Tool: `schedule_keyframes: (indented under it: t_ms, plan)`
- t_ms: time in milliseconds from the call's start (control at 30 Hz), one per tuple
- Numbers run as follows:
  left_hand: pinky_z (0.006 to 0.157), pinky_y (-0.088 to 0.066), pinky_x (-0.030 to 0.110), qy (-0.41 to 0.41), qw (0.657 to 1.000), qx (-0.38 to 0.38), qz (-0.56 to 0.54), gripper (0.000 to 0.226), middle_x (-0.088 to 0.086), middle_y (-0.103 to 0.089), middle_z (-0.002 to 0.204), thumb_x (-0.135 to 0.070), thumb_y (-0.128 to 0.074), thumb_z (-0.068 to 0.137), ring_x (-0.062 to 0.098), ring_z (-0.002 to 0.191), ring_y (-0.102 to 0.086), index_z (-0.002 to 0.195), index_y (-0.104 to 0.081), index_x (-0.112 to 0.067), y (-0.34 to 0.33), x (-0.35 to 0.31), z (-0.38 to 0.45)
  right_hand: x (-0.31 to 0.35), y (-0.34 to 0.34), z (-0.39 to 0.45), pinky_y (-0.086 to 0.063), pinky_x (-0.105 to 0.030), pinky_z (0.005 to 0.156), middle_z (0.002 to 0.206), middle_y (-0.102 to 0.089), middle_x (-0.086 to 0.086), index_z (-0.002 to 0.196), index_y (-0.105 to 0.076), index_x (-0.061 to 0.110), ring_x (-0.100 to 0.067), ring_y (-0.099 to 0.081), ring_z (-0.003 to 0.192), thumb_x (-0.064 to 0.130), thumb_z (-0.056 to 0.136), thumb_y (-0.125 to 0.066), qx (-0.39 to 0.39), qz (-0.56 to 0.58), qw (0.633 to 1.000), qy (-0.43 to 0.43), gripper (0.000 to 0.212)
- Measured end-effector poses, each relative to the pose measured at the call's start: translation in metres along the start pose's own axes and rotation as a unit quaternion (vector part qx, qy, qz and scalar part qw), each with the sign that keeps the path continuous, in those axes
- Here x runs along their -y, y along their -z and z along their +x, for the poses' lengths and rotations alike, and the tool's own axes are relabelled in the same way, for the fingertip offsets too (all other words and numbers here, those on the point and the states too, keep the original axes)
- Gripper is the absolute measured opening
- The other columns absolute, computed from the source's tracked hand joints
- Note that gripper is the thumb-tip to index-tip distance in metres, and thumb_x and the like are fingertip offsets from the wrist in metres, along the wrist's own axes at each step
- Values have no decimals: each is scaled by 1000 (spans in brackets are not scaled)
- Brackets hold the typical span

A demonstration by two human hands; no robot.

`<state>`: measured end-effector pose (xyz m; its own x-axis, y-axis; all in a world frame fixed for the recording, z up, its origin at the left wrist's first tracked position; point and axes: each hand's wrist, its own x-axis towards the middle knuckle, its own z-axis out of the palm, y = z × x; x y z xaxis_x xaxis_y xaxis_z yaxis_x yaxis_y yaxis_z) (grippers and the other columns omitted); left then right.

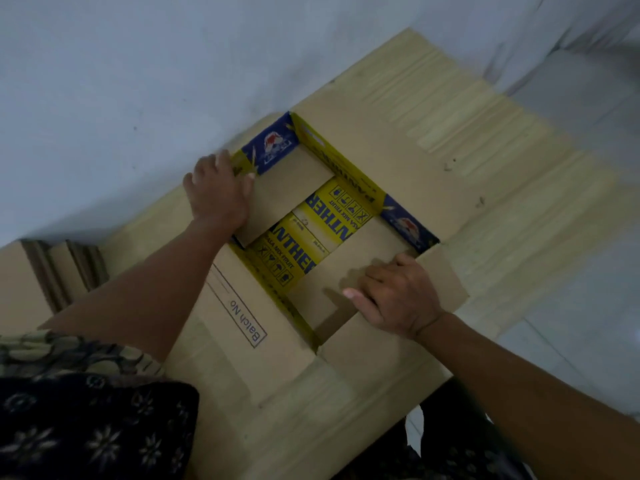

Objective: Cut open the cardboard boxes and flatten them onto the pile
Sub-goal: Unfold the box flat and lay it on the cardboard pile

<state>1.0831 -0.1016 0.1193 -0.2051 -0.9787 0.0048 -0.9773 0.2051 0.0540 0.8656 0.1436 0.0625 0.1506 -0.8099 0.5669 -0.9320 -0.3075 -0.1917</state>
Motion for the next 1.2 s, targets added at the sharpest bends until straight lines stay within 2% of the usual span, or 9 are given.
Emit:
schedule_keyframes:
  t_ms: [133, 267, 433, 533, 667, 800, 933, 1100, 1200]
  plan:
    - [110, -39, 51, 54, 979, 12, -195, 82, 18, -47, 149, -74, -38, 94, 35, 136, -46, 152, -38, -17, -1, -80, -40, -4, 19, 2, -38, -38, 67, 70, -58, -6, 69, -63, 13, -26, -53, 63, 34, 104, -50, 4, 54, 998, -14, 43]
    - [109, -45, 52, 212, 854, 184, -438, 100, 15, -50, 149, -80, -55, 80, 33, 131, -53, 151, -40, -12, 2, -164, -72, -32, 48, 19, -40, -40, 75, 86, -64, -9, 81, -66, 11, -30, -61, 80, 28, 100, -53, -20, 0, 992, -125, 29]
    - [79, -58, 40, 293, 747, 215, -556, 37, 14, -70, 107, -42, -79, 84, 24, 80, -62, 88, -59, -12, -9, -224, -82, -70, 75, 29, -42, -41, 80, 103, -64, -8, 93, -68, 13, -28, -61, 92, 32, 96, -51, 36, 14, 972, -231, 26]
    - [84, -60, 41, 301, 737, 193, -574, 24, 14, -72, 103, -29, -76, 88, 26, 86, -68, 81, -60, -13, -10, -232, -82, -85, 85, 28, -46, -45, 91, 126, -62, -8, 111, -68, 14, -29, -59, 114, 34, 96, -55, 59, 51, 953, -294, 29]
    - [90, -60, 43, 300, 713, 181, -607, 18, 14, -72, 103, -19, -67, 96, 26, 94, -70, 79, -62, -13, 29, -229, -90, -92, 104, 48, -31, -46, 116, 160, -34, -10, 152, -39, 14, -28, -32, 146, 50, 93, -62, 153, 110, 884, -429, 73]
    - [79, -62, 32, 294, 658, 166, -674, 8, 10, -71, 97, -13, -60, 101, 18, 84, -70, 96, -64, -11, 77, -207, -103, -87, 113, 83, -40, -41, 112, 147, -51, -8, 151, -41, 13, -25, -48, 136, 50, 84, -73, 147, 263, 815, -494, 83]
    - [92, -59, 42, 297, 662, 177, -665, 27, 13, -72, 112, -34, -68, 96, 22, 96, -72, 110, -63, -12, 130, -178, -115, -69, 135, 118, -55, -35, 88, 100, -66, 15, 117, -66, 27, -9, -66, 97, 20, 81, -77, 14, 363, 834, -416, 38]
    - [89, -56, 58, 290, 702, 181, -625, 97, 10, -58, 126, -85, -76, 54, 30, 111, -63, 130, -57, -27, 210, -156, -108, -16, 154, 136, -57, -33, 69, 92, -64, 11, 118, -71, 32, -7, -62, 76, 18, 82, -69, 36, 391, 907, -155, 39]
    - [95, -50, 63, 301, 727, 218, -577, 91, 11, -67, 124, -75, -80, 57, 35, 111, -65, 129, -63, -21, 227, -145, -108, 12, 148, 125, -59, -37, 66, 91, -56, 10, 129, -67, 24, -10, -60, 72, 18, 82, -64, 47, 411, 909, -49, 48]
